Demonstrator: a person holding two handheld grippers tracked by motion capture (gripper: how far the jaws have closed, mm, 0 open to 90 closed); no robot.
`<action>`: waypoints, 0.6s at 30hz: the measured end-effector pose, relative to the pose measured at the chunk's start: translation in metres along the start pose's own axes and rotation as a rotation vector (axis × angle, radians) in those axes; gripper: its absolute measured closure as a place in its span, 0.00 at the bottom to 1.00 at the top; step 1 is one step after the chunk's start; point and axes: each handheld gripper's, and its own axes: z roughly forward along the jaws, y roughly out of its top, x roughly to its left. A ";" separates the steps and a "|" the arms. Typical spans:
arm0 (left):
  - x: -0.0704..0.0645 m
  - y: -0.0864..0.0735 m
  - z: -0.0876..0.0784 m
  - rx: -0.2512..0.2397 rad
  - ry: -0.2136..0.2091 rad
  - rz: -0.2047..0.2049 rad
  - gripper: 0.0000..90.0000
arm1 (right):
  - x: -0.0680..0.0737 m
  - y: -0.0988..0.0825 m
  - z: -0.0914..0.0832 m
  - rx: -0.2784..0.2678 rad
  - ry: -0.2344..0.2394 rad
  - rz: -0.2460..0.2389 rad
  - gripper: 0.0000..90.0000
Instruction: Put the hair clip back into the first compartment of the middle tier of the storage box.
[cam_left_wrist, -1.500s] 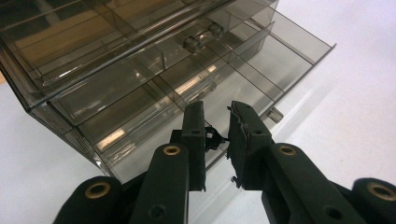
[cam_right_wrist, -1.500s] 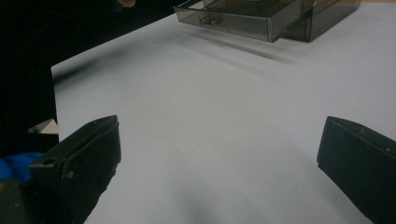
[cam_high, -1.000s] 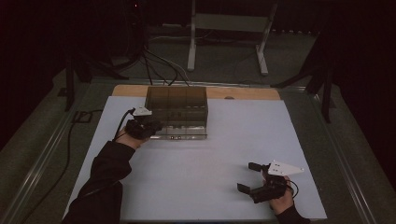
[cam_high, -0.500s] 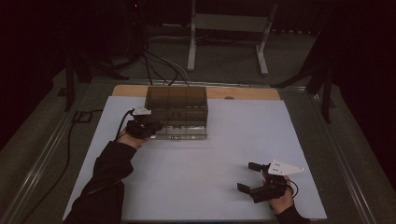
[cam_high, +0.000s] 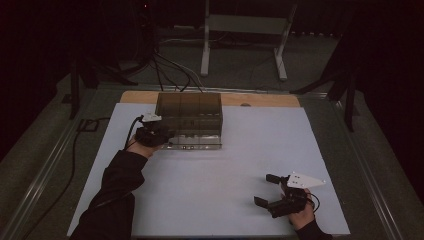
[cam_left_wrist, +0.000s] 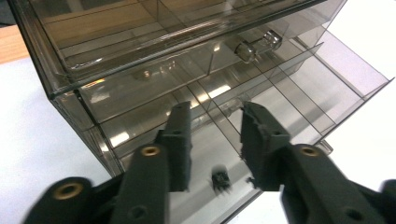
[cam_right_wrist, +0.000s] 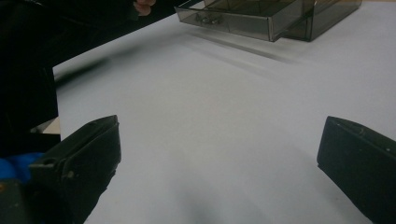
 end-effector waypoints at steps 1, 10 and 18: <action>0.000 0.000 0.000 0.000 0.000 0.000 0.67 | 0.000 0.000 0.000 0.000 0.000 0.000 0.00; -0.003 0.000 -0.008 -0.015 0.014 -0.012 0.49 | 0.000 0.000 0.000 -0.002 0.001 0.004 0.00; -0.007 0.003 -0.016 -0.038 0.003 -0.004 0.42 | 0.000 0.000 0.000 0.000 0.001 0.001 0.00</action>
